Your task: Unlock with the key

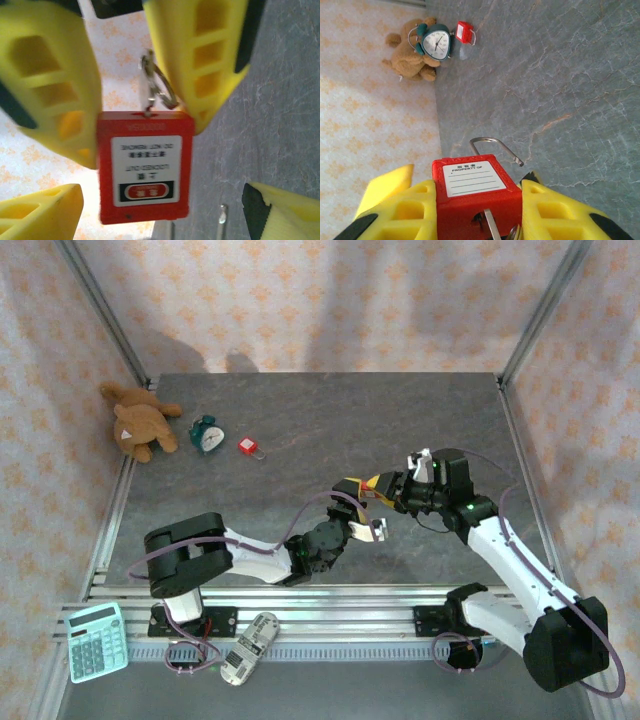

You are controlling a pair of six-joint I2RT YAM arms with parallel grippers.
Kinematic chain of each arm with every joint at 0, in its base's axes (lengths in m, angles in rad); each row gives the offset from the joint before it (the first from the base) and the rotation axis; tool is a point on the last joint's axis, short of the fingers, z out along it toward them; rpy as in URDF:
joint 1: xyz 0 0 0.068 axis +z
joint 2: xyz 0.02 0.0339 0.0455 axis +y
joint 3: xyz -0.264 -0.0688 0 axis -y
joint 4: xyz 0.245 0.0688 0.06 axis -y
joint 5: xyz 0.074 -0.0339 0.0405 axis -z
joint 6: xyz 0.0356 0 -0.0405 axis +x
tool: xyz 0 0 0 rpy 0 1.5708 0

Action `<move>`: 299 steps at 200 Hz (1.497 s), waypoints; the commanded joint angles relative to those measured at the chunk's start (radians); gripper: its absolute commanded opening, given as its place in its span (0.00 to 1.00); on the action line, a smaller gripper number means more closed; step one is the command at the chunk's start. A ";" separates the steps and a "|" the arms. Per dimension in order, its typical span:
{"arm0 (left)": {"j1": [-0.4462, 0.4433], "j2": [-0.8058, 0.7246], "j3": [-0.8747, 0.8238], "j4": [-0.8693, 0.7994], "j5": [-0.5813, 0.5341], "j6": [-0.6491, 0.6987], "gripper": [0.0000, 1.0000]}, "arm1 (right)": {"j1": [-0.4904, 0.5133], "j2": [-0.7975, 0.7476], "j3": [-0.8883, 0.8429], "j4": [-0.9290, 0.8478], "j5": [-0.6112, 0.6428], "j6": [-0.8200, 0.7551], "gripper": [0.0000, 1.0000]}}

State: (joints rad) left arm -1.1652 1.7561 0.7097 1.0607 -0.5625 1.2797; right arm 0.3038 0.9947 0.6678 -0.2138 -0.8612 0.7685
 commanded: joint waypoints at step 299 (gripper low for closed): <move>-0.006 0.098 -0.012 0.288 -0.096 0.183 0.36 | -0.025 -0.071 0.039 -0.160 0.104 -0.071 0.63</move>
State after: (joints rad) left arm -1.1664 1.8698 0.7105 1.3025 -0.6193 1.4902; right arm 0.2974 0.9535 0.6540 -0.2882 -0.8101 0.7567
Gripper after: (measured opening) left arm 0.367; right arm 0.615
